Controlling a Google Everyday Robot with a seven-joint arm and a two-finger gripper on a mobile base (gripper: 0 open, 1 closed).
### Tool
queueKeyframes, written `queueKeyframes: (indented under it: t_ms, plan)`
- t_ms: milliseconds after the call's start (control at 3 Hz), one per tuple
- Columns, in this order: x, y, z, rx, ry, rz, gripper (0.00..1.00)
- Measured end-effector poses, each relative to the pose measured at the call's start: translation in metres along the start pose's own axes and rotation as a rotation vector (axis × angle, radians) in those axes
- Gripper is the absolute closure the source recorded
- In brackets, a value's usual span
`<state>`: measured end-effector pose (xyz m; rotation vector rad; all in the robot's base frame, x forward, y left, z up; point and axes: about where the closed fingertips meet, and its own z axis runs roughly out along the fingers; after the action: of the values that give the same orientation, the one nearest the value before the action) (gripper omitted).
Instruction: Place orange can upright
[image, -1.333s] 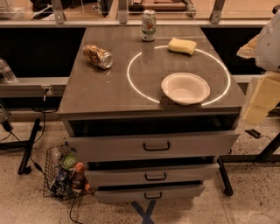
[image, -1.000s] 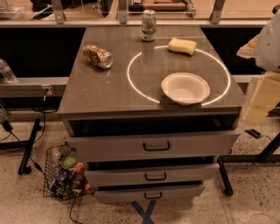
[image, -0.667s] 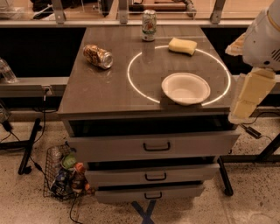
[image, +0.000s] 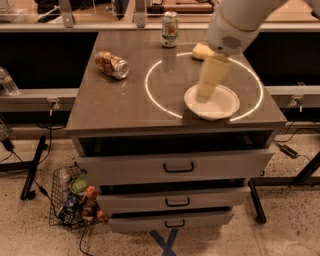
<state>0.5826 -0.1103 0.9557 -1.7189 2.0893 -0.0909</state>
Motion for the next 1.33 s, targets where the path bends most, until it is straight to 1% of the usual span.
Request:
queueKeyframes:
  t_ms: [333,667,1000,1333]
  plan:
    - [-0.047,-0.031,0.028,0.031,-0.052,0.005,0.00]
    - [-0.049,-0.031,0.030,0.031,-0.053,0.010,0.00]
    - [-0.055,-0.034,0.041,0.032,-0.054,0.036,0.00]
    - [-0.104,-0.051,0.087,0.003,-0.135,0.110,0.00]
